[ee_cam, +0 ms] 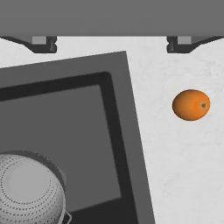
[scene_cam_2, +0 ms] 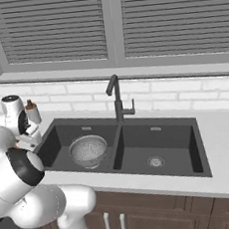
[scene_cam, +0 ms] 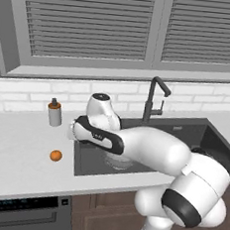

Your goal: Put the colander in the sink, put the tangerine in the colander, and turn on the sink faucet and pour water over the colander.

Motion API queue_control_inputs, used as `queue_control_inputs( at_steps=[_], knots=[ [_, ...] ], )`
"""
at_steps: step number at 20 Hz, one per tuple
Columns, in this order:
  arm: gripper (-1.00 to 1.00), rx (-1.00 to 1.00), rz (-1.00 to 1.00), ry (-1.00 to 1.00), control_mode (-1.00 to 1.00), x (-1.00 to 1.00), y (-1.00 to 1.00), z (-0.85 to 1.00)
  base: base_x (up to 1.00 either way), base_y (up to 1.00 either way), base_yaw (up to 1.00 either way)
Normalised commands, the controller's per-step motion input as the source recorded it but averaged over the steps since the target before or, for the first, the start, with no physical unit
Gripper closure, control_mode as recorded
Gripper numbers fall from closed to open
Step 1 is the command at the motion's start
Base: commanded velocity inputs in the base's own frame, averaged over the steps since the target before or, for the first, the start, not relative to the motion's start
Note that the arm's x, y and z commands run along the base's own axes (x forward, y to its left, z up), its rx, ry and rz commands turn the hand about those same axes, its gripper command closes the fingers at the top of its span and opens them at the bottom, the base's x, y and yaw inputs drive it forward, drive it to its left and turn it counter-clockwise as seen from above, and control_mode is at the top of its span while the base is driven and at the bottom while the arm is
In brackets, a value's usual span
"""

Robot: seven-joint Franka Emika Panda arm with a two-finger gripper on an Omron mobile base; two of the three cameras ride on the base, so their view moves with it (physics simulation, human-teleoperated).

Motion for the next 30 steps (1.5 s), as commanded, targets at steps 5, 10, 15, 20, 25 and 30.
queue_control_inputs(
  at_steps=[5, 10, 15, 20, 25, 30],
  knots=[
    [-1.0, 0.09, 0.0, 0.01, -1.0, 0.17, 0.57, 0.0, 0.0, 0.0, 0.0],
    [-1.0, 0.0, 0.0, 0.02, -1.0, 0.12, 0.63, -0.01, 0.0, 0.0, 0.0],
    [-1.0, -0.01, -0.04, 0.0, -1.0, 0.09, 0.52, -0.1, 0.0, 0.0, 0.0],
    [-1.0, 0.0, -0.03, 0.0, -1.0, 0.04, 0.28, -0.19, 0.0, 0.0, 0.0],
    [-1.0, 0.0, -0.04, 0.0, -1.0, 0.12, 0.14, -0.35, 0.0, 0.0, 0.0],
    [-1.0, -0.03, -0.05, 0.0, -1.0, 0.27, 0.01, -0.27, 0.0, 0.0, 0.0]
  ],
)
